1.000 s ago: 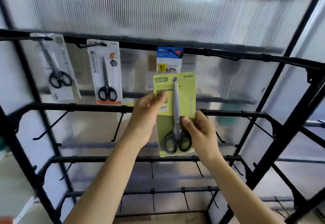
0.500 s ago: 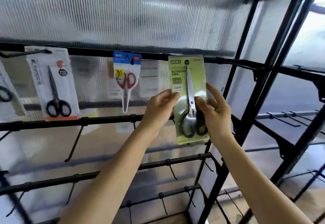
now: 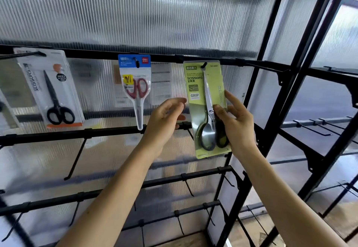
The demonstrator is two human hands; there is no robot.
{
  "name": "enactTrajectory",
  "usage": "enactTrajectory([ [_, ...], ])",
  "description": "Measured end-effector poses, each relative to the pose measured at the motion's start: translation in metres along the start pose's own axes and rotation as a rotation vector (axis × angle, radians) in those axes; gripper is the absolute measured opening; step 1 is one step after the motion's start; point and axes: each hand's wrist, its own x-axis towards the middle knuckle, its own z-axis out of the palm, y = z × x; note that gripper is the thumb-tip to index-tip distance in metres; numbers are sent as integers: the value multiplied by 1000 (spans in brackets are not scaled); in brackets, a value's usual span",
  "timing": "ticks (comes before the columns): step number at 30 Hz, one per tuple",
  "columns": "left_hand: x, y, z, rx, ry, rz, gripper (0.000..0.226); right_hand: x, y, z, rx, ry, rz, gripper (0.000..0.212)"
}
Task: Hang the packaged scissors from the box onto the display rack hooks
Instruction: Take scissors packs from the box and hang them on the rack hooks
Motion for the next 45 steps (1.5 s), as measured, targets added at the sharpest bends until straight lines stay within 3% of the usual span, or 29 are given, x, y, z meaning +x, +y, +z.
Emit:
enactTrajectory([
  [7, 0, -6, -8, 65, 73, 6, 17, 39, 31, 30, -113, -30, 98, 41],
  [14, 3, -14, -31, 227, 84, -4, 17, 97, 40, 74, -560, -182, 315, 73],
  [18, 4, -23, -32, 299, 56, -2, 14, 72, 45, 60, -696, -340, 303, 48],
  [21, 7, -28, -18, 369, -15, 14, 15, 37, 55, 42, -585, -327, 324, 33],
  [24, 3, -37, 9, 462, -142, 63, 17, 6, 69, 11, -484, -264, 364, 33],
  [28, -23, -67, 65, 571, -390, 125, 18, -53, 81, -57, -560, -101, 428, 32],
  [37, -125, -174, 236, 929, -1232, 260, 33, -199, 133, -252, -1056, -46, 972, 33],
  [41, -150, -222, 305, 1115, -1606, 329, 38, -218, 155, -315, -1044, -105, 1149, 41],
  [45, -151, -266, 380, 1161, -1643, 263, 38, -216, 194, -379, -1026, -149, 1224, 37],
])
